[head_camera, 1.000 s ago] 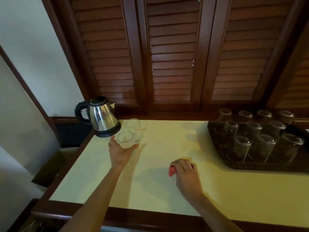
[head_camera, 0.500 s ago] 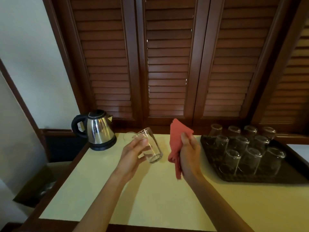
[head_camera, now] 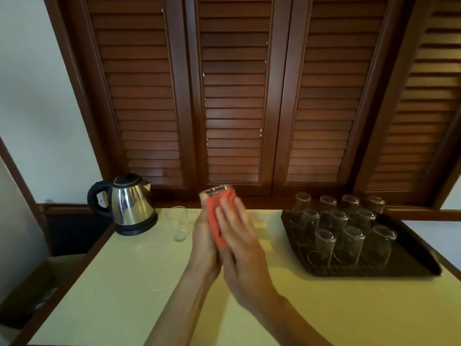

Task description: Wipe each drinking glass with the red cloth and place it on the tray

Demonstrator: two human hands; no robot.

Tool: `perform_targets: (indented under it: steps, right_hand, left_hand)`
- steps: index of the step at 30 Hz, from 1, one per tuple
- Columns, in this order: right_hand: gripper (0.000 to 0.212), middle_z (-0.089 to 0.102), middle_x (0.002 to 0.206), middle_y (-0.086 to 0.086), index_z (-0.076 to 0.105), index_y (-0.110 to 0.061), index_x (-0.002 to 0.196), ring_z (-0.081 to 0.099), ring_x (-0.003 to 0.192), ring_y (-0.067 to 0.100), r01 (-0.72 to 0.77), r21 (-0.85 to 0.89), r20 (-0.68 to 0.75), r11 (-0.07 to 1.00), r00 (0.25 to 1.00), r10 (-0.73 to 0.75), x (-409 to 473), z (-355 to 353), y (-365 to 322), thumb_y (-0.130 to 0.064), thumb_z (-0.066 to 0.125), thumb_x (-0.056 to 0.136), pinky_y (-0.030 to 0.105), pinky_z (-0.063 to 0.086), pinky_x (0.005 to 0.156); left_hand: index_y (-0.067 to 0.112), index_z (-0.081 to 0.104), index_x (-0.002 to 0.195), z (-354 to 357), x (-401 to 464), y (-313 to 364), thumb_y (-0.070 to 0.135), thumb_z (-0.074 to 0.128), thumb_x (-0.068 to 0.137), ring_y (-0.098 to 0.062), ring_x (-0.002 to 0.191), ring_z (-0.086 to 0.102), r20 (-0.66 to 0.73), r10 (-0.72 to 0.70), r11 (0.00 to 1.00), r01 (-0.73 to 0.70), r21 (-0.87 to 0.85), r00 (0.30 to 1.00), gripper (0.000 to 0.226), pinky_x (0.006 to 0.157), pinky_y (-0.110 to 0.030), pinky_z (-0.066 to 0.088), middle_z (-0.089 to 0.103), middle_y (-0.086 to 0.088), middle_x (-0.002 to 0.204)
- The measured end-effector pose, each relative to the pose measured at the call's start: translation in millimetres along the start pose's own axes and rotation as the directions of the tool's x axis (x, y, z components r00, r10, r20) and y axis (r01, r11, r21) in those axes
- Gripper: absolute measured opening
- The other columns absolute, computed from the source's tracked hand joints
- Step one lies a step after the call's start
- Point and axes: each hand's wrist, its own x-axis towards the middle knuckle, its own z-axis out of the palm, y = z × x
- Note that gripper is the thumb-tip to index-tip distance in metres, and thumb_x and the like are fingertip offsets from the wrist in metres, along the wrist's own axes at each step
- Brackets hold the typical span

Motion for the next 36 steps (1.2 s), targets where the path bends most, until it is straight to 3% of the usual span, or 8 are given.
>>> perform_targets:
  steps: [5, 10, 14, 18, 22, 26, 32, 36]
  right_hand:
    - [0.050, 0.048, 0.153, -0.011, 0.028, -0.022, 0.158, 0.046, 0.140, 0.009, -0.238, 0.248, -0.147, 0.939, 0.949, 0.279, 22.7, -16.8, 12.5, -0.030, 0.035, 0.110, 0.036, 0.042, 0.115]
    - [0.051, 0.019, 0.167, -0.014, 0.022, -0.024, 0.159, 0.014, 0.154, 0.003, -0.080, 0.111, -0.029, 0.991, 0.996, 0.084, -5.2, -0.4, -7.2, -0.032, 0.031, 0.110, 0.020, 0.014, 0.124]
    - [0.045, 0.066, 0.134, -0.004, 0.052, -0.030, 0.143, 0.063, 0.120, 0.007, -0.357, 0.424, -0.067, 0.832, 0.904, 0.422, 25.8, -19.7, 9.8, -0.046, 0.035, 0.105, 0.040, 0.052, 0.105]
    - [0.050, 0.023, 0.165, -0.018, 0.025, -0.033, 0.157, 0.017, 0.152, 0.000, -0.153, 0.230, -0.056, 0.961, 0.984, 0.170, 5.4, -7.3, -11.0, -0.040, 0.031, 0.108, 0.031, 0.020, 0.125]
    - [0.052, 0.056, 0.147, 0.003, 0.037, -0.031, 0.154, 0.055, 0.133, 0.018, -0.286, 0.354, -0.097, 0.891, 0.936, 0.339, 28.8, -25.1, 14.4, -0.049, 0.036, 0.106, 0.045, 0.050, 0.107]
    - [0.046, 0.019, 0.168, -0.005, 0.038, -0.021, 0.155, 0.020, 0.154, 0.013, 0.068, 0.107, -0.040, 0.992, 0.997, -0.064, 5.2, -16.4, -0.7, -0.024, 0.040, 0.109, 0.038, 0.026, 0.124]
    - [0.032, 0.039, 0.136, -0.005, 0.065, -0.011, 0.126, 0.048, 0.126, 0.008, -0.042, 0.169, -0.254, 0.985, 0.964, 0.085, 34.1, -36.2, 13.4, -0.029, 0.051, 0.104, 0.027, 0.050, 0.101]
    - [0.045, 0.041, 0.158, -0.003, 0.047, -0.015, 0.149, 0.031, 0.150, 0.013, 0.090, 0.022, -0.078, 0.996, 0.993, -0.088, -6.7, -21.8, 15.4, -0.022, 0.051, 0.105, 0.027, 0.029, 0.121]
  left_hand:
    - [0.029, 0.075, 0.118, 8.4, -10.5, -2.4, 0.061, 0.028, 0.100, -0.007, 0.110, 0.071, 0.062, 0.037, 0.990, -0.045, 0.136, 0.997, 0.060, 0.093, -0.038, 0.056, 0.078, 0.004, 0.114]
    - [0.013, 0.071, 0.119, 4.6, 6.7, 4.6, 0.070, 0.045, 0.095, -0.022, 0.101, 0.071, -0.017, 0.036, 0.999, -0.037, -0.034, 0.999, 0.067, 0.086, -0.037, 0.056, 0.076, -0.006, 0.104]
    - [0.036, 0.070, 0.125, 14.1, -10.8, -11.4, 0.069, 0.032, 0.094, -0.014, 0.115, 0.069, 0.023, 0.045, 0.991, -0.048, 0.125, 0.999, 0.059, 0.086, -0.037, 0.058, 0.075, 0.003, 0.121]
    - [0.021, 0.071, 0.128, 12.6, 0.4, -0.2, 0.063, 0.033, 0.100, -0.024, 0.119, 0.071, -0.025, 0.026, 1.000, -0.026, -0.015, 0.999, 0.062, 0.100, -0.043, 0.054, 0.076, -0.009, 0.121]
    - [0.033, 0.071, 0.127, 18.7, -15.7, -10.3, 0.065, 0.028, 0.098, -0.011, 0.114, 0.071, 0.069, 0.040, 0.993, -0.047, 0.104, 0.997, 0.060, 0.091, -0.039, 0.058, 0.076, 0.005, 0.119]
    - [0.020, 0.079, 0.113, 12.6, -2.7, -2.2, 0.051, 0.038, 0.105, -0.019, 0.105, 0.074, 0.058, -0.018, 0.987, 0.027, -0.157, 0.998, 0.052, 0.086, -0.032, 0.059, 0.074, -0.009, 0.115]
    - [0.027, 0.075, 0.124, 16.9, -9.5, -16.4, 0.055, 0.029, 0.108, -0.021, 0.120, 0.069, 0.074, -0.035, 0.998, 0.039, -0.053, 0.997, 0.056, 0.099, -0.046, 0.052, 0.075, -0.009, 0.124]
    - [0.015, 0.077, 0.119, 8.0, 2.2, -12.0, 0.041, 0.037, 0.112, -0.024, 0.106, 0.075, 0.026, -0.084, 0.964, 0.088, -0.250, 0.996, 0.048, 0.083, -0.033, 0.062, 0.077, -0.014, 0.112]
